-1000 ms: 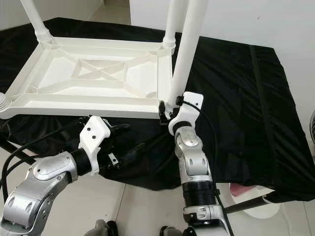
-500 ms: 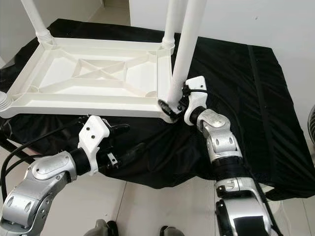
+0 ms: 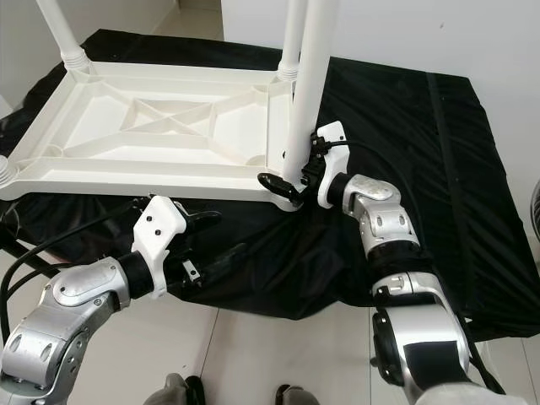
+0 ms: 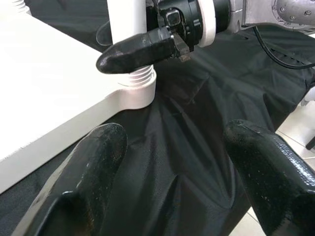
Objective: Building children table
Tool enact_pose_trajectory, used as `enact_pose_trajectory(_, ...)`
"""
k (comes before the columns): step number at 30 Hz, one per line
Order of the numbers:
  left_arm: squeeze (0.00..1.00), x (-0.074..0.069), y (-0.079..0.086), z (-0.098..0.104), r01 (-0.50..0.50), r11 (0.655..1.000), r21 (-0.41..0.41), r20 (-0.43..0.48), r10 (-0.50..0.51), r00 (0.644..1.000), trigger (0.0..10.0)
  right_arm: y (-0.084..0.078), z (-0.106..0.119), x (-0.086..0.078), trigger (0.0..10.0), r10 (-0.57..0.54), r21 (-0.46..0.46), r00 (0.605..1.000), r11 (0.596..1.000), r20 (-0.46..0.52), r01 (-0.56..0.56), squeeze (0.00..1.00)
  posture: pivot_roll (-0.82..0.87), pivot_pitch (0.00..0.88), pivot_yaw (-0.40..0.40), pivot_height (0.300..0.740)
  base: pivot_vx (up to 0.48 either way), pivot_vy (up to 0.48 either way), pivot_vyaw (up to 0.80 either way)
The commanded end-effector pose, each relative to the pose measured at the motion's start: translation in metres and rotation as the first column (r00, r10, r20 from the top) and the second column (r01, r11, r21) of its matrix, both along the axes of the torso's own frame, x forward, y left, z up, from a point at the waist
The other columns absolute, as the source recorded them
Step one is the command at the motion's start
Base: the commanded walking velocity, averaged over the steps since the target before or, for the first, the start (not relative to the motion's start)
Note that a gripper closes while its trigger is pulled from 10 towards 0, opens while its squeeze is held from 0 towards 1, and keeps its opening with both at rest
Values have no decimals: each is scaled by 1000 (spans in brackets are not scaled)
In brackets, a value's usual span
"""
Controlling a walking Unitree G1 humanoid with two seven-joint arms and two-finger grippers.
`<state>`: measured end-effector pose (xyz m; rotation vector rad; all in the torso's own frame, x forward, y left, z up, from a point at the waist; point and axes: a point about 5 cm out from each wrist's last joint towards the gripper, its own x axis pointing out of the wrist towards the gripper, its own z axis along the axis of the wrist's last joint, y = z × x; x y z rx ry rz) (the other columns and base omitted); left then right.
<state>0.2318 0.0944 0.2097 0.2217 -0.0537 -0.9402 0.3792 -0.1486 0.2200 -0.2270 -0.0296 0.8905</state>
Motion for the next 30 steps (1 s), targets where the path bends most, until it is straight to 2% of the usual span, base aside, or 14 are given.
enact_pose_trajectory(1, 0, 1, 3, 0, -76, 997, -8, 5, 76, 997, 10000, 12, -7, 0, 0, 59, -49, 998, 997, -14, -59, 0, 16, 197, 41, 740, 0, 0, 0)
enact_pose_trajectory(8, 0, 1, 3, 0, -76, 997, -10, 4, 76, 997, 10000, 12, -20, 0, 0, 18, -134, 1000, 991, -17, -20, 0, 11, 198, 42, 740, 0, 0, 0)
enact_pose_trajectory(10, 0, 0, 2, 0, -73, 997, -12, 2, 73, 997, 10000, 7, -25, 5, 0, -119, -136, 993, 984, -2, 117, 0, 8, 199, 38, 740, 0, 0, 0)
enact_pose_trajectory(14, 0, 0, 2, 0, -73, 997, -12, 2, 73, 997, 10000, 6, -26, 7, 0, -146, -130, 989, 981, 1, 145, 0, 8, 199, 38, 740, 0, 0, 0)
enact_pose_trajectory(17, 0, -1, 1, -1, -73, 997, -14, 0, 73, 997, 10000, 2, -29, 8, 0, -326, -51, 945, 944, 0, 325, 0, 7, 197, 31, 740, 0, 0, 0)
enact_pose_trajectory(18, 0, -1, 1, -1, -74, 997, -14, -1, 74, 997, 10000, -2, -30, 8, 0, -457, 9, 889, 889, -29, 457, 0, 5, 193, 26, 740, 0, 0, 0)
enact_pose_trajectory(20, 0, -1, 1, -1, -74, 997, -14, -1, 74, 997, 10000, -2, -30, 8, 0, -457, 9, 889, 889, -29, 457, 0, 5, 193, 26, 740, 0, 0, 0)
enact_pose_trajectory(22, 0, -1, 1, -2, -75, 997, -15, -4, 75, 997, 10000, -9, -38, 2, 0, -666, 87, 738, 733, -105, 674, 0, -1, 190, 26, 740, 0, 0, 0)
enact_pose_trajectory(24, 0, -1, 1, -2, -75, 997, -15, -4, 75, 997, 10000, -9, -38, 2, 0, -666, 87, 738, 733, -105, 674, 0, -1, 190, 26, 740, 0, 0, 0)
enact_pose_trajectory(26, 0, -1, 1, -2, -72, 997, -16, -4, 72, 997, 10000, -12, -45, -7, 0, -768, 128, 621, 608, -155, 784, 0, -3, 188, 27, 740, 0, 0, 0)
enact_pose_trajectory(27, 0, -1, 1, -2, -72, 997, -16, -4, 72, 997, 10000, -12, -45, -7, 0, -768, 128, 621, 608, -155, 784, 0, -3, 188, 27, 740, 0, 0, 0)
enact_pose_trajectory(28, 0, -1, 0, -2, -68, 998, -18, -4, 68, 998, 10000, -12, -46, -15, 0, -836, 184, 518, 489, -180, 853, 0, -5, 188, 27, 740, 0, 0, 0)
enact_pose_trajectory(29, 0, -1, 0, -2, -68, 998, -18, -4, 68, 998, 10000, -12, -46, -15, 0, -836, 184, 518, 489, -180, 853, 0, -5, 188, 27, 740, 0, 0, 0)
enact_pose_trajectory(30, 0, -1, 0, -2, -67, 998, -18, -4, 67, 998, 10000, -12, -47, -19, 0, -869, 218, 449, 406, -207, 887, 0, -7, 188, 28, 740, 0, 0, 0)
